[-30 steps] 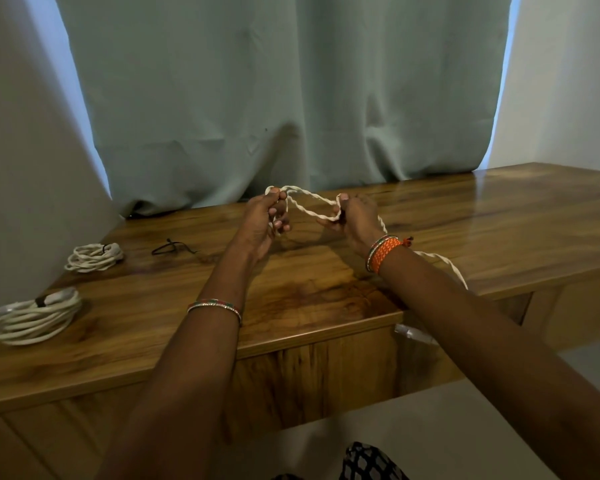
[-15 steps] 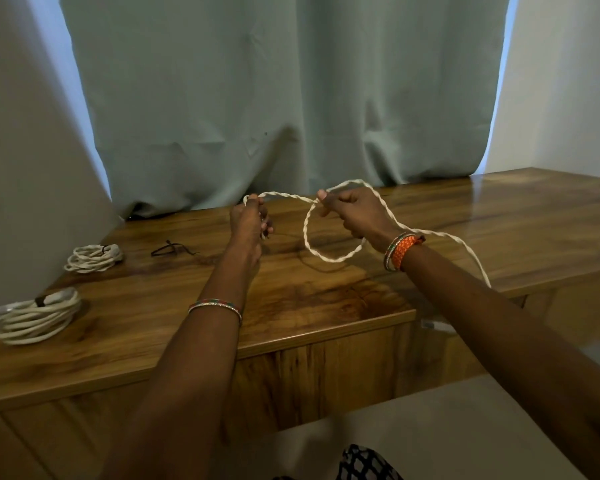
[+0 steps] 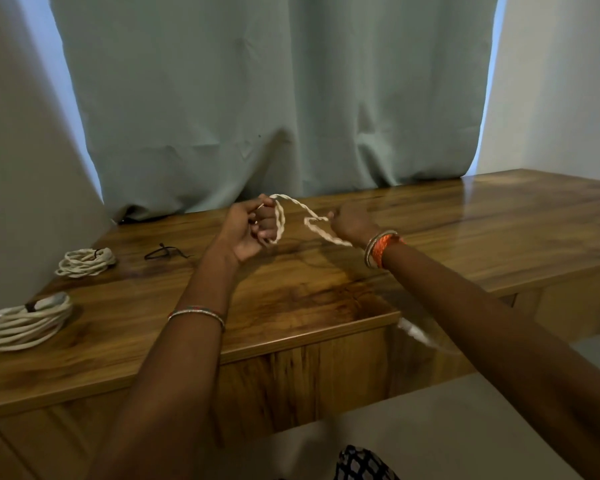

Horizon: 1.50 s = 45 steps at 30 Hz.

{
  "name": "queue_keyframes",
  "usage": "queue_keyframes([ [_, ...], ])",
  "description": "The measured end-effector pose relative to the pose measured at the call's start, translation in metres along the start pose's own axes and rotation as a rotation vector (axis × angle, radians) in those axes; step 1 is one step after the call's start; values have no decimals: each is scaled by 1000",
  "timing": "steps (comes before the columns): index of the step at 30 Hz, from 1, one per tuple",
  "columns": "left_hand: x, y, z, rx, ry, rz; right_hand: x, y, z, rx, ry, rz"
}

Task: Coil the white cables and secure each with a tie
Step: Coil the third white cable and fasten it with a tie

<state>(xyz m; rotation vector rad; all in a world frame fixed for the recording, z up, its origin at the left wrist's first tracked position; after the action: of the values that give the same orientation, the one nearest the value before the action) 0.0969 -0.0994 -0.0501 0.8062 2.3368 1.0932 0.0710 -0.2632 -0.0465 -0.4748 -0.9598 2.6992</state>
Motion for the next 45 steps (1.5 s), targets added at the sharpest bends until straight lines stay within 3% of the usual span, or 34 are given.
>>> queue_keyframes([
  [2, 11, -11, -18, -148, -201, 135, -1, 8, 10, 100, 233, 72],
  [4, 15, -23, -29, -319, -290, 213, 3, 8, 18, 271, 378, 141],
  [5, 16, -28, -35, -295, -356, 249, 5, 5, 20, 367, 418, 180],
  [8, 15, -32, -46, -103, -482, 263, 12, -6, 13, 485, 427, 239],
  [10, 10, -25, -49, -6, -480, 160, 24, -13, -1, 498, 356, 317],
  [15, -2, 6, -31, -3, -121, -254, 72, -40, -41, 515, 135, 571],
  [21, -3, 6, -20, -99, 125, -409, 81, -64, -29, 343, -301, 567],
  [23, -1, 6, -19, -281, 205, -443, 78, -59, -28, 277, -465, 469],
  [26, 1, 4, -29, -853, 283, -533, 79, -53, -25, 222, -579, 378],
  [29, 6, -4, -43, -1371, 194, -659, 71, -53, -4, 189, -466, 485],
  [31, 6, -7, -38, -1756, 155, -667, 66, -50, 11, 319, -318, 520],
  [33, 6, -3, -31, -1884, 154, -644, 61, -50, 28, 447, -130, 523],
  [35, 10, 0, -31, -1746, 137, -551, 59, -49, 49, 516, 73, 512],
  [39, 19, -7, -44, -1077, 83, -259, 54, -46, 60, 837, 338, 670],
  [45, 28, -25, -56, -1034, -135, 36, 35, -31, 51, 836, 350, 679],
])
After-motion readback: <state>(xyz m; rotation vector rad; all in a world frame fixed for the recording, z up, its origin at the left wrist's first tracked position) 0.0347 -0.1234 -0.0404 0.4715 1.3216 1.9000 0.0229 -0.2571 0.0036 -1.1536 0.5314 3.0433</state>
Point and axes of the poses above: each hand's wrist, its own x-axis away from the middle knuckle, its own z-axis out of the back of the hand, y = z × x, the point moved 6 cm from there along -x, towards the middle knuckle, and after that the axes turned 4 degrees about -z, right-handed, at the moved point
